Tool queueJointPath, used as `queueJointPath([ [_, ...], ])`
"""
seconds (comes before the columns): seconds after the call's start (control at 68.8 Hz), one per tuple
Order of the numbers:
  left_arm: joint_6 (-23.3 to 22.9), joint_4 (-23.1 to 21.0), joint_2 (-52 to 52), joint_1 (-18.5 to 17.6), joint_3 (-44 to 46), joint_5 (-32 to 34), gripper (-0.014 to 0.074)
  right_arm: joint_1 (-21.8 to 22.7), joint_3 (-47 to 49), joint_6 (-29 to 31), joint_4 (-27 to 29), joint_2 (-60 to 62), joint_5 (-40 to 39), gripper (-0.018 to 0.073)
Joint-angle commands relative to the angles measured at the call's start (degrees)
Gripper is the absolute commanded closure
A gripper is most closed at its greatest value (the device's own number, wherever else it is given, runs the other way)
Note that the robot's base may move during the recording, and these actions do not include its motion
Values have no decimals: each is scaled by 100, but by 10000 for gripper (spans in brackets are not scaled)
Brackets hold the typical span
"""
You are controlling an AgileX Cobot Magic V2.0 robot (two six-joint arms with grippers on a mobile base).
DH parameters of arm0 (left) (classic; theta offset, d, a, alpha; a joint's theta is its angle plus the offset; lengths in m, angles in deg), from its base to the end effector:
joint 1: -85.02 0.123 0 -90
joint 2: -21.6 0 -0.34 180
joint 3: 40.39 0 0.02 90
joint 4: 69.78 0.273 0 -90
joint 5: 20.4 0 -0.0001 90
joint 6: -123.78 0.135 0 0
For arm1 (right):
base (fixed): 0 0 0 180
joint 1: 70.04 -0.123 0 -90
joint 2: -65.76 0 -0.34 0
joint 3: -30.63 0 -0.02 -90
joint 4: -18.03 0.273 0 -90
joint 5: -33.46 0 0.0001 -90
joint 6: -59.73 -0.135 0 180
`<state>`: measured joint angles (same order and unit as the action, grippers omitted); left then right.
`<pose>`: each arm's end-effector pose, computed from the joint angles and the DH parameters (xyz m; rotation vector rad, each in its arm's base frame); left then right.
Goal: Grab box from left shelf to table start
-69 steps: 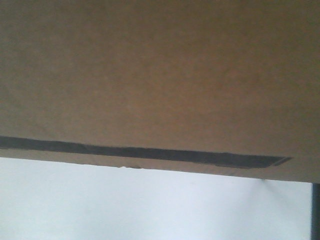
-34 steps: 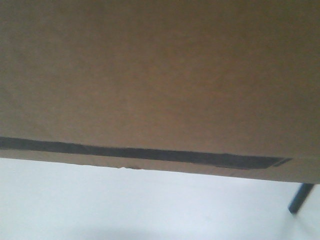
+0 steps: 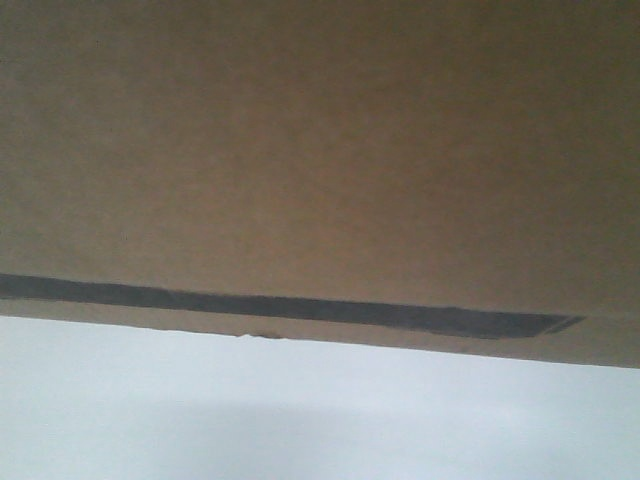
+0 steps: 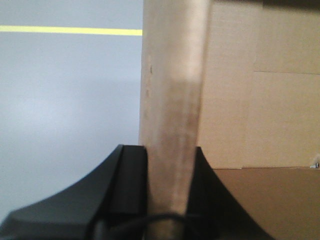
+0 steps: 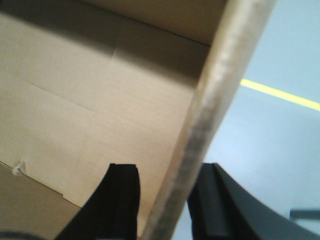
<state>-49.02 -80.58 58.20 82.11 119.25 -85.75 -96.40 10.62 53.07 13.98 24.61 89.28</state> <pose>0.0566 -0.0259 0.4209 0.2039 2.1145 -0.1847 0.0874 0.0345 0.4348 -0.3547 2.0199 0.2758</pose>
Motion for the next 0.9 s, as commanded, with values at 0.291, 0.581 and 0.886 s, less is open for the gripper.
queueJointPath([
  [0.291, -44, -914, 69, -67, 204, 717, 696, -74, 187, 412, 372, 1, -914, 507],
  [0.581, -44, -914, 69, -67, 204, 717, 696, -74, 187, 412, 372, 1, -914, 507],
  [0.886, -44, -914, 69, -67, 204, 717, 696, -74, 187, 412, 372, 1, -913, 507],
])
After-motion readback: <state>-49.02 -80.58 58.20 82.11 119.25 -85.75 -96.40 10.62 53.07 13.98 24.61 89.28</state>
